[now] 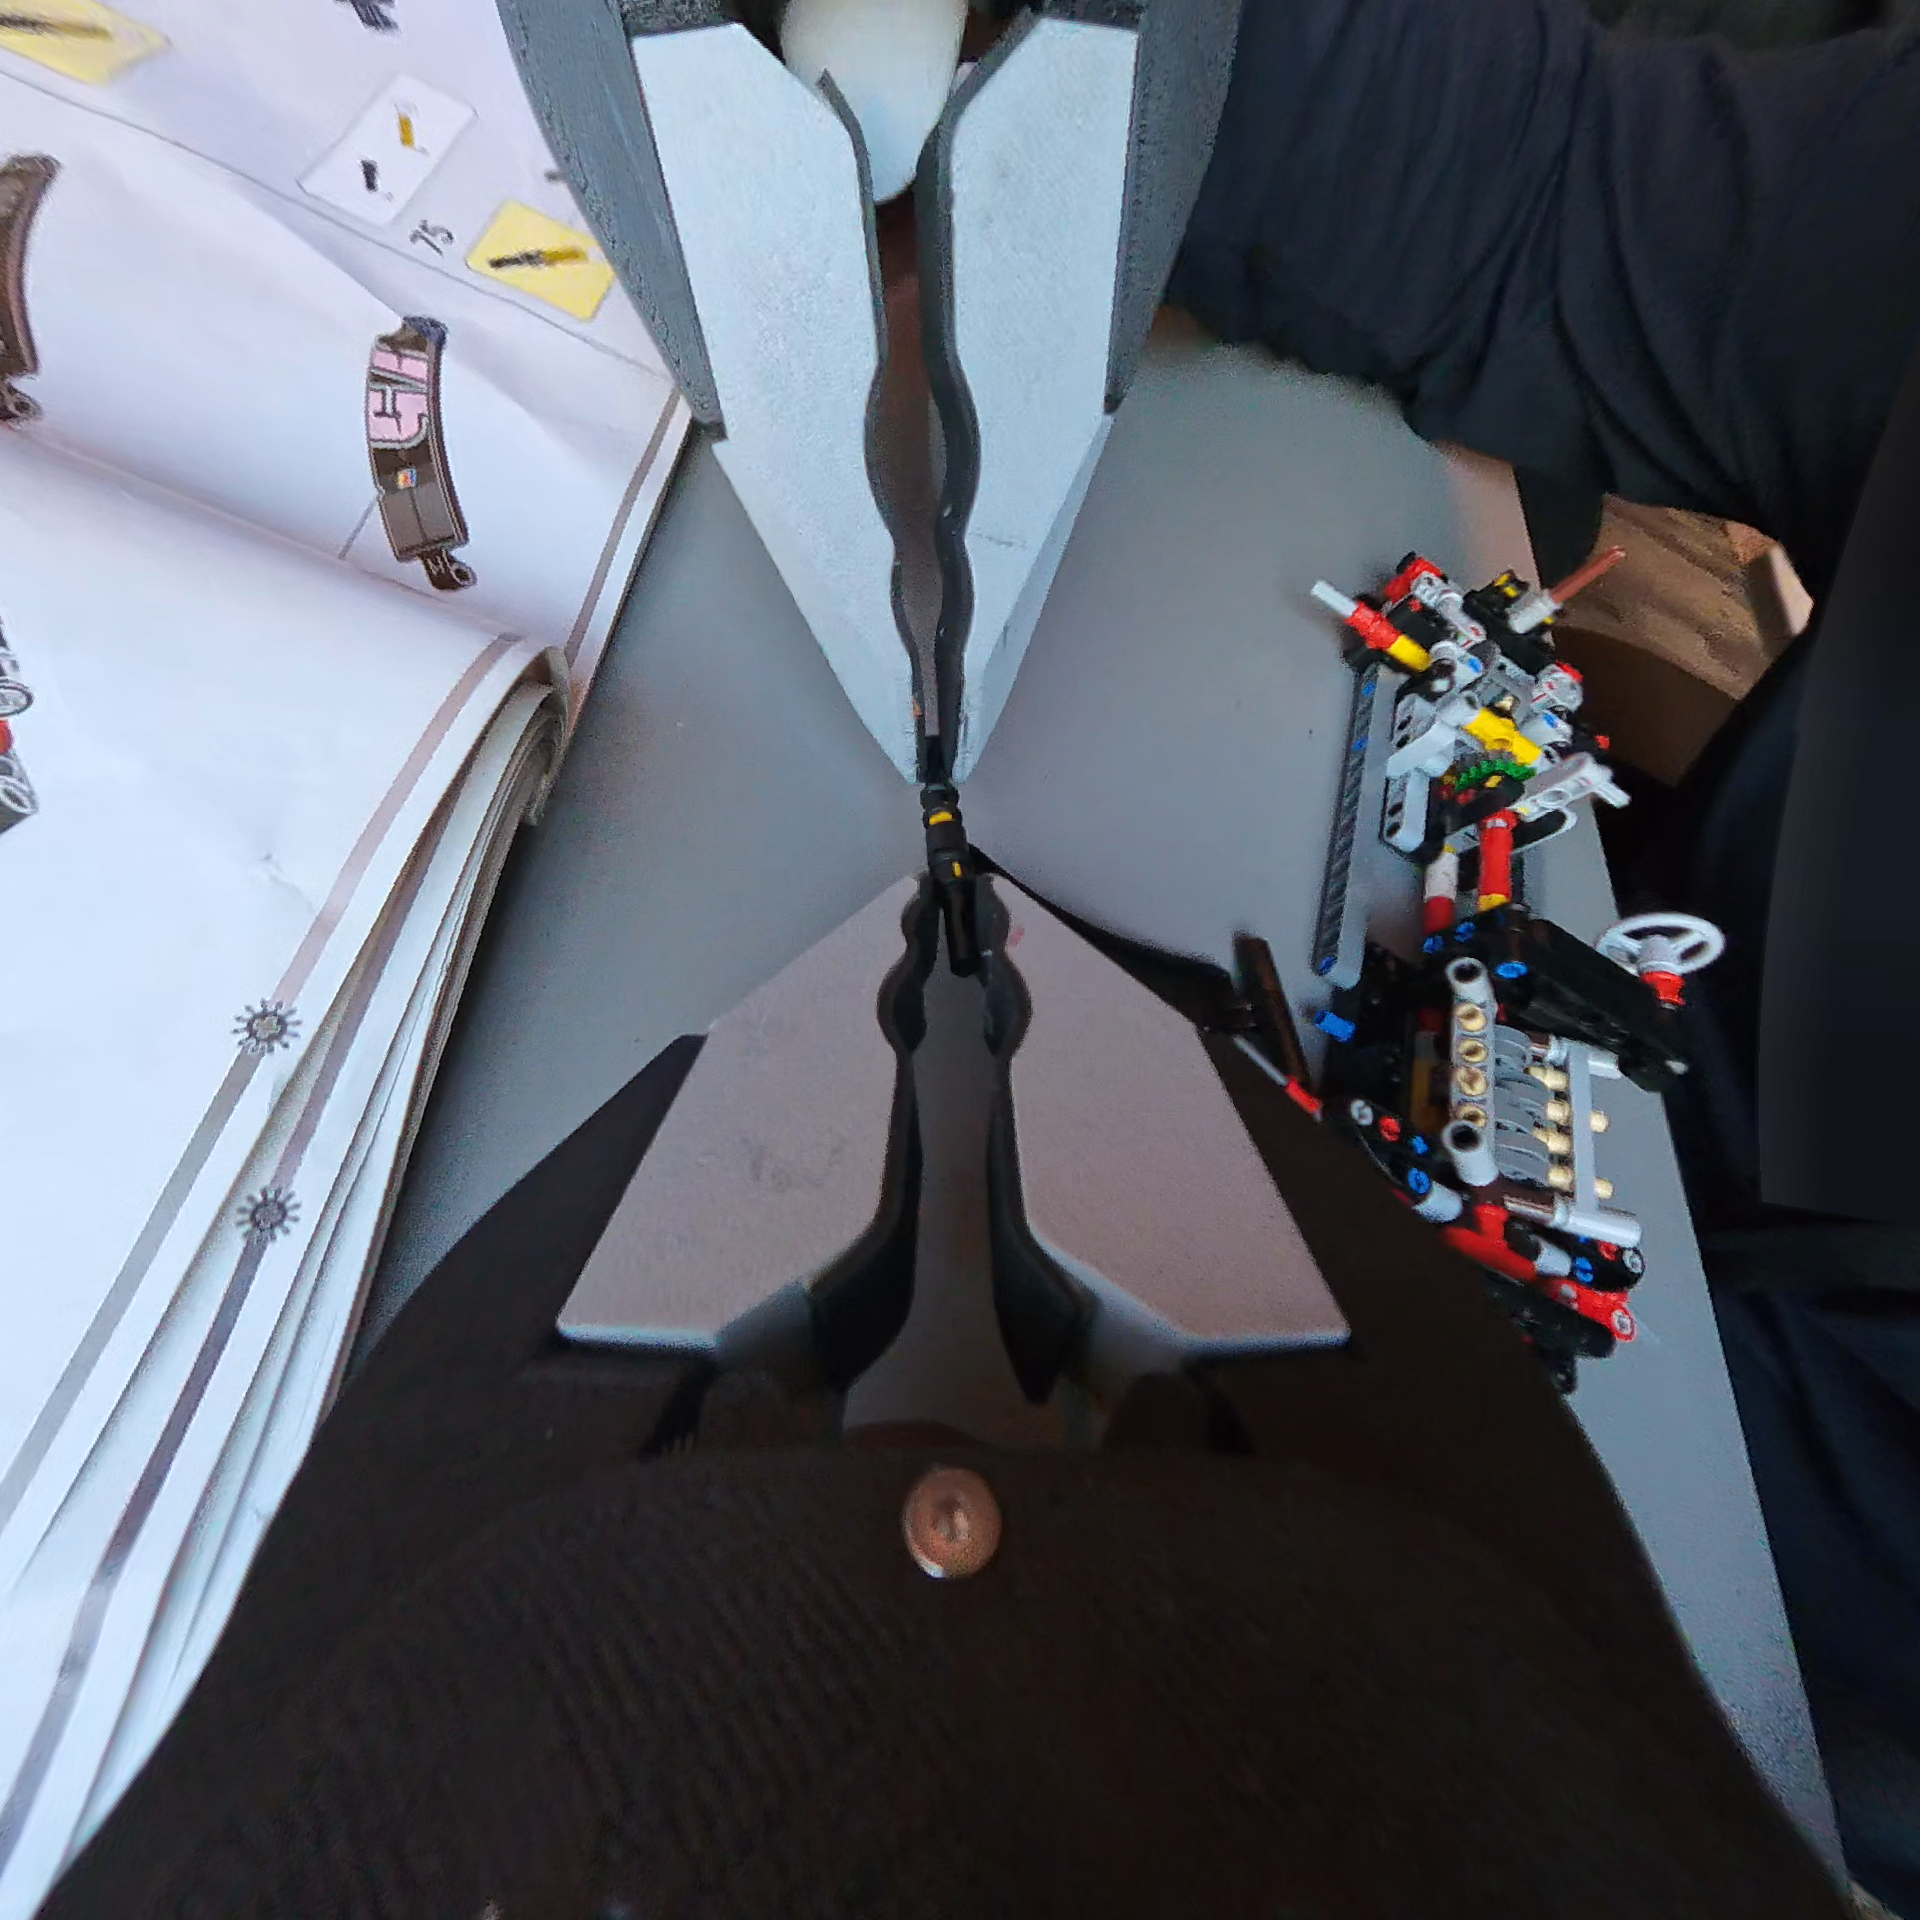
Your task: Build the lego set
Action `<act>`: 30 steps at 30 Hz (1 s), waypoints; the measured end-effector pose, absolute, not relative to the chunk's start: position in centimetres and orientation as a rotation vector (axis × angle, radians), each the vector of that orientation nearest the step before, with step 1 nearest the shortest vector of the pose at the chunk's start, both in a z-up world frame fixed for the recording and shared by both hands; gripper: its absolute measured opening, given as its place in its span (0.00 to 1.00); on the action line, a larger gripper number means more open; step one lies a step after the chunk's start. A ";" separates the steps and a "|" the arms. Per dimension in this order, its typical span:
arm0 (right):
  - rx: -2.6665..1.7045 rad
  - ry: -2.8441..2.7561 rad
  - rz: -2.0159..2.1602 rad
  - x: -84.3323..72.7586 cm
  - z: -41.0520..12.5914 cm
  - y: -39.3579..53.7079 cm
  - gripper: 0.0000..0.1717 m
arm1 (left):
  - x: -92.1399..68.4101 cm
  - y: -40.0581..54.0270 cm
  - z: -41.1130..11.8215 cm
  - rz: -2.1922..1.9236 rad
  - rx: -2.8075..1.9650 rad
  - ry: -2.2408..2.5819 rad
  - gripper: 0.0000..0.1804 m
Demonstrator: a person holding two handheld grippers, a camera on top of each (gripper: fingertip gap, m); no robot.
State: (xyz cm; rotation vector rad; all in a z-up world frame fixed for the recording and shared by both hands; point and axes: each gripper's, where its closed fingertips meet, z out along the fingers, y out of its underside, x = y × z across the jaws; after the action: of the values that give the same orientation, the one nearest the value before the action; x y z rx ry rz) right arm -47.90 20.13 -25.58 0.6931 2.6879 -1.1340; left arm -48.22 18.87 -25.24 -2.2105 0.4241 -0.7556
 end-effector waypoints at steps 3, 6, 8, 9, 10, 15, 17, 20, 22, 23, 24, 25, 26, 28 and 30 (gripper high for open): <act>0.701 2.675 -1.139 -47.8 -26.5 20.3 0.00 | -48.1 19.2 -25.9 -0.784 -2.252 0.440 0.02; 0.715 2.645 -1.171 -47.7 -26.9 20.2 0.00 | -48.1 19.1 -26.2 -0.829 -2.278 0.430 0.02; 0.696 2.622 -1.188 -47.5 -27.2 19.8 0.00 | -47.8 18.7 -26.5 -0.874 -2.299 0.434 0.03; 0.684 2.623 -1.196 -47.5 -27.2 19.6 0.00 | -47.8 18.5 -26.5 -0.888 -2.302 0.437 0.03; 0.675 2.627 -1.199 -47.5 -27.2 19.5 0.00 | -47.8 18.4 -26.5 -0.905 -2.308 0.435 0.02; 0.657 2.681 -1.169 -47.6 -27.2 19.4 0.00 | -47.9 18.2 -26.7 -0.948 -2.363 0.442 0.02; 0.653 2.696 -1.150 -47.6 -27.2 19.4 0.00 | -47.9 18.3 -26.6 -0.929 -2.400 0.466 0.02; 0.662 2.702 -1.147 -47.7 -27.2 19.5 0.00 | -48.0 18.5 -26.7 -0.927 -2.463 0.440 0.02; 0.664 2.715 -1.152 -47.8 -27.2 19.4 0.00 | -48.1 18.4 -26.9 -0.942 -2.494 0.404 0.02; 0.664 2.718 -1.157 -47.8 -27.2 19.4 0.00 | -48.1 18.4 -27.0 -0.950 -2.499 0.395 0.02; 0.664 2.719 -1.165 -47.8 -27.2 19.3 0.00 | -48.1 18.5 -27.0 -0.958 -2.501 0.387 0.02; 0.666 2.716 -1.176 -47.8 -27.2 19.3 0.00 | -48.1 18.5 -27.0 -0.962 -2.506 0.384 0.02; 0.671 2.706 -1.189 -47.8 -27.2 19.3 0.00 | -48.1 18.5 -27.0 -0.957 -2.509 0.391 0.02; 0.677 2.684 -1.216 -47.7 -27.2 19.4 0.00 | -48.0 18.7 -27.0 -0.950 -2.510 0.392 0.02; 0.685 2.699 -1.235 -47.6 -27.2 19.4 0.00 | -47.9 18.8 -27.0 -0.954 -2.499 0.376 0.02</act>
State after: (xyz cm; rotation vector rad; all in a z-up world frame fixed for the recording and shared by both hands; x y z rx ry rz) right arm -47.65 19.39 -27.24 0.6845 2.6995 -1.2350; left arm -47.94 18.75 -27.01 -2.4993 0.3756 -0.9538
